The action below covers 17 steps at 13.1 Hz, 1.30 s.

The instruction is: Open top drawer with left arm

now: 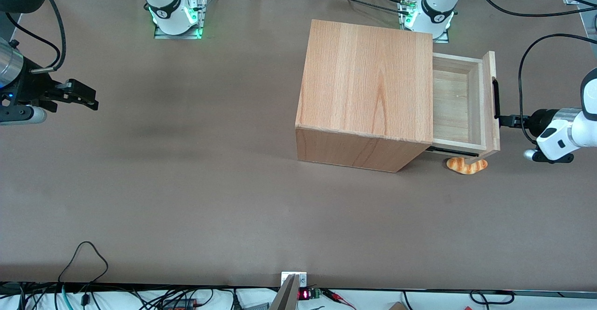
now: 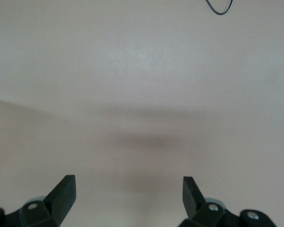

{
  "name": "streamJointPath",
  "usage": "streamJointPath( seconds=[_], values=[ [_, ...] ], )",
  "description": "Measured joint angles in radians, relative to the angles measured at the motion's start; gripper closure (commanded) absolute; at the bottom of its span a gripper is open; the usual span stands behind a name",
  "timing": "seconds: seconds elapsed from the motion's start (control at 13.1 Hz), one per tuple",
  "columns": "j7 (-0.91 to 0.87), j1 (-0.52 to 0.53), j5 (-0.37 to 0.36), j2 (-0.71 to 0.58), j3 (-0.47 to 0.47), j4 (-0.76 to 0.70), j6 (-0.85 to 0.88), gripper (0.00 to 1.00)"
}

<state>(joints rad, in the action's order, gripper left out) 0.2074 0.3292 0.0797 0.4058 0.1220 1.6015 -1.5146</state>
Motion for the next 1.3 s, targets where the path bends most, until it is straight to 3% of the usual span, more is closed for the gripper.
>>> streamJointPath(
  seconds=[1.3],
  values=[
    [0.008, 0.114, -0.004, 0.053, -0.013, -0.078, 0.01, 0.0]
  ],
)
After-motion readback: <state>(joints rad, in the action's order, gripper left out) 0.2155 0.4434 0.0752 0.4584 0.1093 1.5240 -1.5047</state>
